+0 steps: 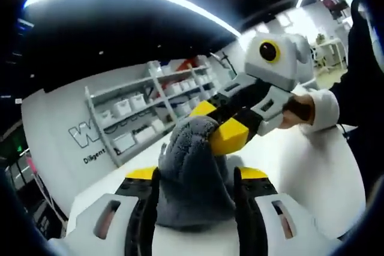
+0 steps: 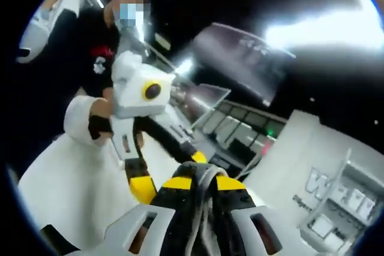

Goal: Open the folded towel by lifting each exposed corner and separating the folded layers until the towel lies flat within the target outline without major curled edges

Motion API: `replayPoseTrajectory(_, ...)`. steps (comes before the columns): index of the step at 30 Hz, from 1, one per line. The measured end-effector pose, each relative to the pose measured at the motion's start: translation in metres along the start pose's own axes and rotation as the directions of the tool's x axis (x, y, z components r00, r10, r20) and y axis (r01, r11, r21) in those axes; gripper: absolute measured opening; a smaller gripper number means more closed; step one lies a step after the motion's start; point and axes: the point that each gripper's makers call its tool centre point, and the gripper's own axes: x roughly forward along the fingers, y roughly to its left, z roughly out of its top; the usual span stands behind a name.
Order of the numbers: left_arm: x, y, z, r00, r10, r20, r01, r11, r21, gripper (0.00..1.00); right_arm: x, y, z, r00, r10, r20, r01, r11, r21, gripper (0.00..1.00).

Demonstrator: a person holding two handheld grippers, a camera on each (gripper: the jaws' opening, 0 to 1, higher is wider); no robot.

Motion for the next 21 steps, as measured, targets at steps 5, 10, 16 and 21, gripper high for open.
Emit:
replayPoseTrajectory(5,0.000,0.000,-0.004,1.000,0.015,-0.015,-0.015,1.000,0.024,0.44,0.002,0.003,0.001,1.000,-0.008,-0.002,0.008,0.999,-0.031,0.05)
replayPoseTrajectory(10,-0.005,0.006,-0.006,1.000,0.029,-0.010,-0.029,0.999,0.014,0.37,0.002,0.004,0.002,1.000,-0.007,-0.001,0.007,1.000,-0.022,0.06)
replayPoseTrajectory(16,-0.010,0.013,-0.005,0.999,0.046,0.008,-0.046,0.999,-0.014,0.38,0.004,0.003,0.003,1.000,-0.021,0.002,0.021,0.999,-0.035,0.07)
replayPoseTrajectory(21,-0.011,0.016,-0.003,0.999,0.053,0.011,-0.052,0.999,-0.004,0.36,0.003,0.002,0.004,1.000,-0.024,-0.002,0.024,0.999,-0.042,0.07)
